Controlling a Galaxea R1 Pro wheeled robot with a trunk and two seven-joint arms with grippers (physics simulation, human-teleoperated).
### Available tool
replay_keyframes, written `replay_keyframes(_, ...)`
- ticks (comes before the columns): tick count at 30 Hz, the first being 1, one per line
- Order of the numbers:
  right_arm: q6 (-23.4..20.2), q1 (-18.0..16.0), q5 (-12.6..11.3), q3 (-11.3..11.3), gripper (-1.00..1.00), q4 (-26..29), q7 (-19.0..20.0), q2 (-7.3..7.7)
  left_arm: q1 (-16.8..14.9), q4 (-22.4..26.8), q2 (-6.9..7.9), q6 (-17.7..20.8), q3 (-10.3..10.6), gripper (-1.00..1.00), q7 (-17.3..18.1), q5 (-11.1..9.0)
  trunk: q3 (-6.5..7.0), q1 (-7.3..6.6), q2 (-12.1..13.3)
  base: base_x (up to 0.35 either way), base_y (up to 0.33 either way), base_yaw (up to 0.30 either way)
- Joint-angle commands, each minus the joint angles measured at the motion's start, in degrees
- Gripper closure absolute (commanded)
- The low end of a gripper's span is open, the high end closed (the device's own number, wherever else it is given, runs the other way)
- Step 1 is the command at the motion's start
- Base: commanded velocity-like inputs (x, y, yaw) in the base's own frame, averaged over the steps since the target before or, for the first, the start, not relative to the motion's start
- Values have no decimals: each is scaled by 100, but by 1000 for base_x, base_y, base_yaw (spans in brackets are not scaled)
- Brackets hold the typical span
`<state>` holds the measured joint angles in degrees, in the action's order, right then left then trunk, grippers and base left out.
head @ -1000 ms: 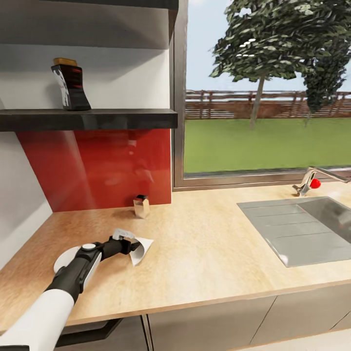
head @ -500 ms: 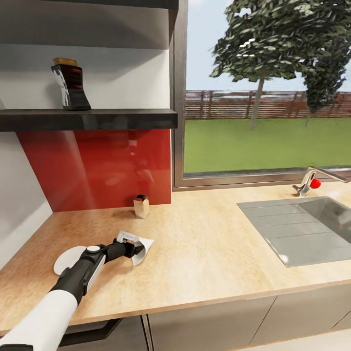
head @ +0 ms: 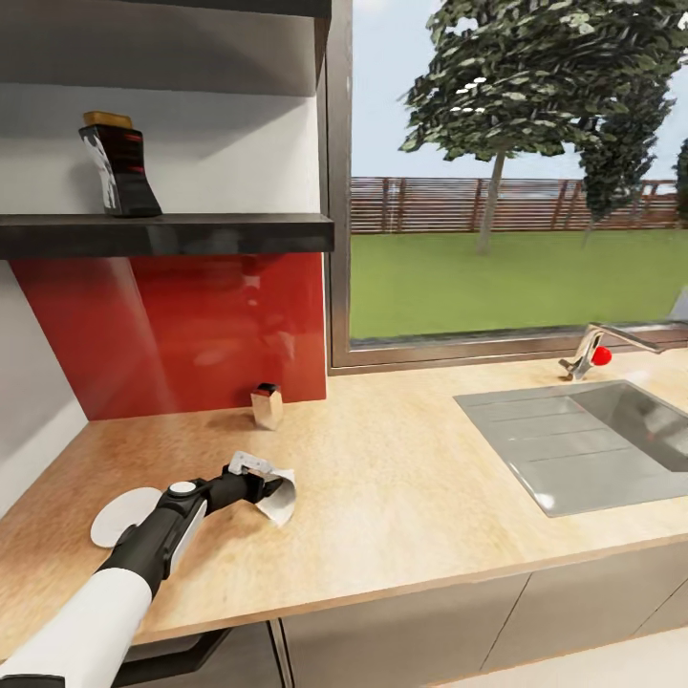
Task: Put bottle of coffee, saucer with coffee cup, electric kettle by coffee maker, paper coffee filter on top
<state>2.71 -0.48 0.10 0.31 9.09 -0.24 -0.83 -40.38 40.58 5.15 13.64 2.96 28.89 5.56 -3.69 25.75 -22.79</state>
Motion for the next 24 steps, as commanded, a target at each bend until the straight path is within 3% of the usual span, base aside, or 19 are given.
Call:
replay_keyframes(1, 19, -5, 0, 3, -100, -4, -3, 1, -4, 11, 3, 17, 4, -100, 20, 44, -13, 4, -13, 0, 0, -4)
replay_keyframes(6, 19, -5, -3, -8, -100, 8, 0, -61, -41, 58, -113, 27, 15, -100, 72, -64, -13, 4, -13, 0, 0, -1)
replay_keyframes(16, 19, -5, -1, -13, -100, -12, -2, -93, 87, -93, -79, -61, 44, -100, 52, 37, -13, 4, -13, 0, 0, 0)
replay_keyframes(24, 19, -5, -1, -15, -100, -13, -3, -93, 109, -102, -191, -63, 47, -100, 64, 56, -13, 4, -13, 0, 0, 0)
